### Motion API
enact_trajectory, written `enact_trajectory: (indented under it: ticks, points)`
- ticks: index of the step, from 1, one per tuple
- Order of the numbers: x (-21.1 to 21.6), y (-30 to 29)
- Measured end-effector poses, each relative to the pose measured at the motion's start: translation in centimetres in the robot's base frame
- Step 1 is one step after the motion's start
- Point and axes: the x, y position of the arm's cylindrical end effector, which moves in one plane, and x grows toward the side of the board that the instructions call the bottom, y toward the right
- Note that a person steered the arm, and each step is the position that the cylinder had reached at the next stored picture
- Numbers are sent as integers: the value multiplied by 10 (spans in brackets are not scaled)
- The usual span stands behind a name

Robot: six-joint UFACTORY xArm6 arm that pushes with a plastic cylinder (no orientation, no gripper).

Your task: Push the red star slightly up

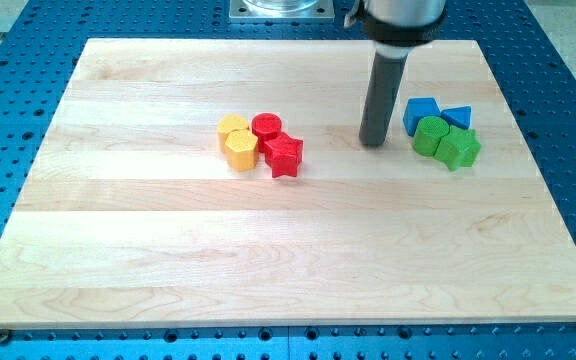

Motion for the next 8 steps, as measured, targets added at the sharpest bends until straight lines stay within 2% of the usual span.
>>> enact_trajectory:
  ticks: [1,2,4,5,7,8]
  points:
    - [64,-12]
    - [76,-34]
    - [76,-43]
    - [90,-93]
    - [55,-131]
    - [46,-119]
